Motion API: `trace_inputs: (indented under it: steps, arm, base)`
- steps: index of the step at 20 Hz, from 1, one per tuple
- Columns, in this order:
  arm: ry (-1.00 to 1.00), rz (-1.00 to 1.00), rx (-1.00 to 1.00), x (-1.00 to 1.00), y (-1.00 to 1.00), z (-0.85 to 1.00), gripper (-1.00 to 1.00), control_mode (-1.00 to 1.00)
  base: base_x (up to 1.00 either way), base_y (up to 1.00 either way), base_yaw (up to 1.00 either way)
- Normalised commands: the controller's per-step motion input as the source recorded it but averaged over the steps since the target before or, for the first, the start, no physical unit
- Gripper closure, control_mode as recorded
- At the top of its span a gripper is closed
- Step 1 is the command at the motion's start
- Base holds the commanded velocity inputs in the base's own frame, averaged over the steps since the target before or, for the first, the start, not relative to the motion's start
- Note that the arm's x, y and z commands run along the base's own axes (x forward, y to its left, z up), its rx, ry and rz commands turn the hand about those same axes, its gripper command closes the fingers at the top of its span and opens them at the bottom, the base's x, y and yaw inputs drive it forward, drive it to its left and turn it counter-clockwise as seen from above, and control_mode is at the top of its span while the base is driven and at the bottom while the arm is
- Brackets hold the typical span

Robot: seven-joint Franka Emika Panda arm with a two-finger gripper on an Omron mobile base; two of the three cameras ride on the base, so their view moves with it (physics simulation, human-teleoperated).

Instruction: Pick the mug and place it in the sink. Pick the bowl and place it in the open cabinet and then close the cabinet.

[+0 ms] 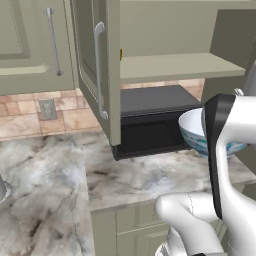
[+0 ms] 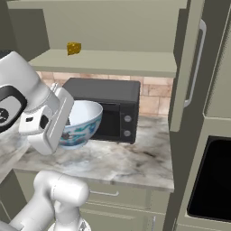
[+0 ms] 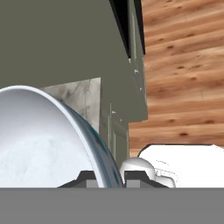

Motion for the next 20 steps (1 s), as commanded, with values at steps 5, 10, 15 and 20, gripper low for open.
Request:
trace_inputs:
  steps: [5, 10, 15, 20]
  arm:
    - [0.00, 0.00, 0.00, 0.00, 0.00, 0.00, 1.00, 1.00]
    - [-0.01, 0.00, 0.13, 0.00, -0.02, 0.18, 1.00, -1.00]
    - [-0.09, 0.00, 0.15, 0.00, 0.00, 0.25, 1.00, -1.00]
    - [-0.25, 0.00, -0.06, 0.10, 0.05, 0.24, 1.00, -1.00]
  base:
    - [0.10, -0.02, 0.00]
    - [0.00, 0.00, 0.00]
    - [0.00, 0.00, 0.00]
    - [0.00, 0.00, 0.00]
